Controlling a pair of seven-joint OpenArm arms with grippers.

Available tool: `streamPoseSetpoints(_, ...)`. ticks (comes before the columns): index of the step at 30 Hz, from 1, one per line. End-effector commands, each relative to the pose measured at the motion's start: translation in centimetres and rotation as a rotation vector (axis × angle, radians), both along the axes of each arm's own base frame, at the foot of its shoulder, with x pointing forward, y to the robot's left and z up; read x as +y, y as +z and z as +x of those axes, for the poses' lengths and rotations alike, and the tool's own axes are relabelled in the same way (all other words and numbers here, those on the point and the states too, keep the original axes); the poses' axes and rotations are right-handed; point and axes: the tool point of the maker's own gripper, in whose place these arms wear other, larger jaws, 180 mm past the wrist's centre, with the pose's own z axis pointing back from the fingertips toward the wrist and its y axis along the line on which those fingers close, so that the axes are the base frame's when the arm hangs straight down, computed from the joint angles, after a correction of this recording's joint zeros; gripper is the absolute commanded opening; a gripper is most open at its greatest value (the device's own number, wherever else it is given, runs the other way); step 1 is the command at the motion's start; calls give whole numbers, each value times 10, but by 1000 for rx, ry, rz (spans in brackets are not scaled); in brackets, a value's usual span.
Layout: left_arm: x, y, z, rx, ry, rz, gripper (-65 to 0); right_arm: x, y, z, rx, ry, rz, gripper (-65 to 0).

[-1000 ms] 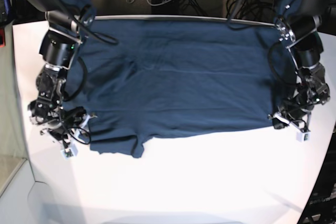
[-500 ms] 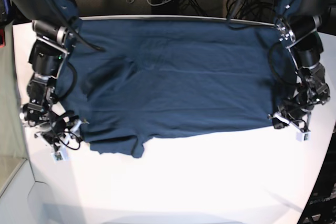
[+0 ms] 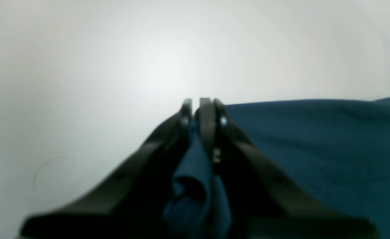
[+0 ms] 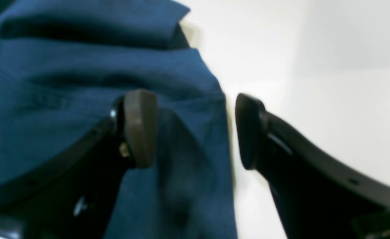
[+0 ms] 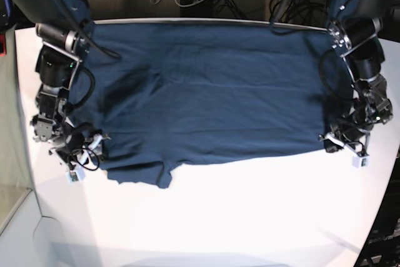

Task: Layout the t-shirt on the table in an organized manner, then fold the t-shirt properly
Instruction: 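Lift the hem half with both grippers and fold it over toward the collar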

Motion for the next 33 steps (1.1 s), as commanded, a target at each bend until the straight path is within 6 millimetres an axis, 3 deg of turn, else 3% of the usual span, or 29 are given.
streamPoseSetpoints(1, 11, 24, 15, -70, 9, 16, -648, -7, 24, 18, -75, -15, 1, -273)
streamPoseSetpoints(6, 12, 24, 14, -69, 9, 19, -648, -5, 22, 17, -72, -11, 5, -307)
streamPoseSetpoints(9, 12, 24, 14, -69, 9, 19, -648, -5, 21, 16, -69, -11, 5, -431)
streamPoseSetpoints(12, 12, 24, 14, -70, 8, 19, -648, -5, 20, 15, -67, -11, 4, -627)
streamPoseSetpoints(13, 12, 24, 14, -70, 8, 19, -648, -5, 20, 15, -66, -11, 5, -650)
streamPoseSetpoints(23, 14, 28, 16, -79, 11, 18, -648, -18, 27, 17, -75, -26, -15, -650)
streamPoseSetpoints(26, 19, 42, 18, -110, 7, 53, -648, -26, 39, 19, -104, -37, -41, -650)
streamPoseSetpoints(30, 22, 51, 13, -100, -15, 110, -648, -46, 54, 9, -129, -90, -88, -650)
streamPoseSetpoints(33, 24, 57, 12, -97, -21, 133, -648, -44, 58, 2, -131, -105, -111, -650)
